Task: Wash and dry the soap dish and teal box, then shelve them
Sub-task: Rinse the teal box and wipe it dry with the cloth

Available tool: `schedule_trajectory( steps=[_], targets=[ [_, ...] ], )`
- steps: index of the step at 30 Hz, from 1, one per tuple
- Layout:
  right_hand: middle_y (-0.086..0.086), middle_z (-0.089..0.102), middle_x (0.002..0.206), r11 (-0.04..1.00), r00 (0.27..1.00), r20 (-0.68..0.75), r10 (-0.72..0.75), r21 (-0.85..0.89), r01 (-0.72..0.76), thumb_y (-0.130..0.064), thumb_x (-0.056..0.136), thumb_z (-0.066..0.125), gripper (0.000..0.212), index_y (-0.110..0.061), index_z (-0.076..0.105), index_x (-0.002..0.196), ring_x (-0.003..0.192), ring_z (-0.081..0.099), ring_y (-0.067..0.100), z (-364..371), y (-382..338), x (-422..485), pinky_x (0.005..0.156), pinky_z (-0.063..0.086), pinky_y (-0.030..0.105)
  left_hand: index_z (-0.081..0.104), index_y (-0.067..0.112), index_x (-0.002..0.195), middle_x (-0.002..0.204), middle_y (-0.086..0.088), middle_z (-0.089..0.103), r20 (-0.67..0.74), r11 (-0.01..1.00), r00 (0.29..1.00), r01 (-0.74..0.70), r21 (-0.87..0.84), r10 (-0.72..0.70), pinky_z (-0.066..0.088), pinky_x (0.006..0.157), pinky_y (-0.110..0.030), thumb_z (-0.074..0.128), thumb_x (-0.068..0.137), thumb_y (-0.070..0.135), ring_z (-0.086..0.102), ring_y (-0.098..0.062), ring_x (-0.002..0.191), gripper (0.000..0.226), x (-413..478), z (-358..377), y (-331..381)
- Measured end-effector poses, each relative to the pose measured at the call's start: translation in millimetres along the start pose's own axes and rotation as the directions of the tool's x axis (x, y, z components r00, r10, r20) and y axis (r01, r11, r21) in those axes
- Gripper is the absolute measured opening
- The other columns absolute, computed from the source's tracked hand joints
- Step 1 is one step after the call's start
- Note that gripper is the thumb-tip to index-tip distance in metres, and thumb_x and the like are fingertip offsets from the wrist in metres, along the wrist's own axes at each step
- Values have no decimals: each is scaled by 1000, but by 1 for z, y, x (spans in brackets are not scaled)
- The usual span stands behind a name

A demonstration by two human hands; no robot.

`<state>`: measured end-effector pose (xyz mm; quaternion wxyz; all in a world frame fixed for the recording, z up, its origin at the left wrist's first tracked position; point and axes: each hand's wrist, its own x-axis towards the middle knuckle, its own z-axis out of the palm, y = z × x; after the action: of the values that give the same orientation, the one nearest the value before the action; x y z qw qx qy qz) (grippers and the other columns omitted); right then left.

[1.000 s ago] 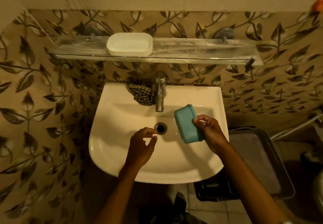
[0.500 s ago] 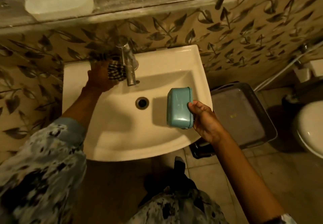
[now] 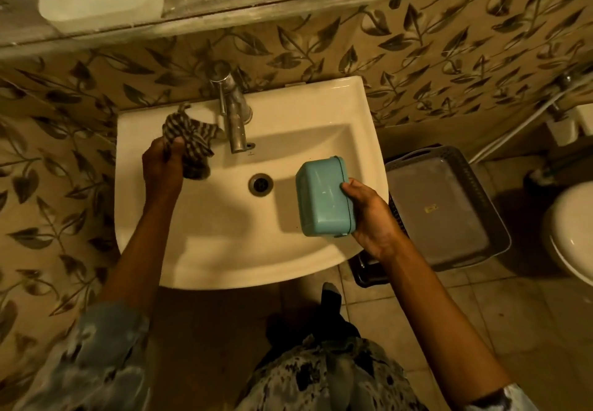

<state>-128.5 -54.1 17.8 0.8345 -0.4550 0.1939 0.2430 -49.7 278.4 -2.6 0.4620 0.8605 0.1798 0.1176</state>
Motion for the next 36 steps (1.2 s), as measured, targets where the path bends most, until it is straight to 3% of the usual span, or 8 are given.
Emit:
schedule_trajectory(
  steps=[7, 12, 17, 22, 26, 29, 32, 36],
  targets=[
    [4, 70, 102, 989, 996, 92, -19, -142, 32, -15, 98, 43, 24, -17, 57, 118, 90, 69, 19, 14, 3, 10, 75, 58, 34, 63, 33, 93, 90, 12, 67, 70, 918, 997, -8, -398, 39, 56, 78, -26, 58, 84, 40, 64, -6, 91, 13, -75, 2, 55],
    [-4, 74, 97, 977, 990, 135, -33, -203, 61, -13, 98, 43, 25, -21, 59, 115, 89, 71, 13, 23, 12, 13, 76, 59, 30, 53, 9, 111, 99, 1, 62, 106, 964, 981, -135, -231, 163, 49, 69, -9, 58, 90, 27, 58, 4, 83, 29, -91, 45, 96],
    [7, 68, 107, 942, 989, 131, -61, -320, 101, -19, 100, 43, 24, -14, 60, 116, 94, 66, 19, 26, 15, 9, 79, 55, 31, 41, 3, 125, 109, -7, 64, 247, 958, 926, -263, -117, 285, 52, 79, -22, 48, 96, 17, 61, -12, 96, 33, -121, 87, 108],
    [6, 67, 94, 986, 998, -26, -56, -156, 51, -12, 100, 40, 22, -9, 61, 103, 80, 67, 15, 23, 17, 5, 70, 58, 26, 42, 16, 129, 121, -8, 58, 230, 959, 931, -276, -69, 285, 49, 89, -23, 47, 91, 10, 48, -4, 107, 38, -167, 103, 96],
    [18, 63, 112, 991, 999, -32, -12, 134, 17, -20, 100, 38, 35, -2, 52, 126, 101, 61, 29, 21, 1, 6, 94, 50, 42, 27, 42, 140, 138, -4, 44, 293, 966, 921, -242, -85, 257, 44, 87, -8, 50, 91, 9, 43, -13, 123, 64, -220, 102, 77],
    [17, 63, 108, 983, 1000, -30, -3, 182, 9, -19, 100, 38, 33, -5, 52, 127, 95, 63, 30, 21, -8, 5, 91, 50, 46, 11, 64, 135, 148, -3, 35, 291, 951, 908, -259, -170, 300, 51, 95, -23, 46, 93, 14, 44, -26, 132, 74, -235, 95, 79],
    [10, 70, 99, 978, 999, 43, 27, 207, -35, -23, 100, 39, 31, -7, 59, 117, 85, 69, 19, 29, -10, 4, 75, 59, 32, 12, 51, 142, 152, -16, 31, 161, 962, 950, -251, -107, 266, 45, 104, -40, 27, 96, 43, 37, -33, 137, 49, -215, 95, 106],
    [10, 67, 105, 991, 994, 103, 23, 129, -36, -14, 101, 37, 31, -5, 55, 124, 86, 68, 17, 33, -2, -1, 71, 60, 31, 42, 5, 137, 142, -21, 45, 131, 974, 966, -226, 12, 223, 27, 115, -52, 41, 98, 13, 35, -35, 138, 41, -153, 98, 133]
  ],
)
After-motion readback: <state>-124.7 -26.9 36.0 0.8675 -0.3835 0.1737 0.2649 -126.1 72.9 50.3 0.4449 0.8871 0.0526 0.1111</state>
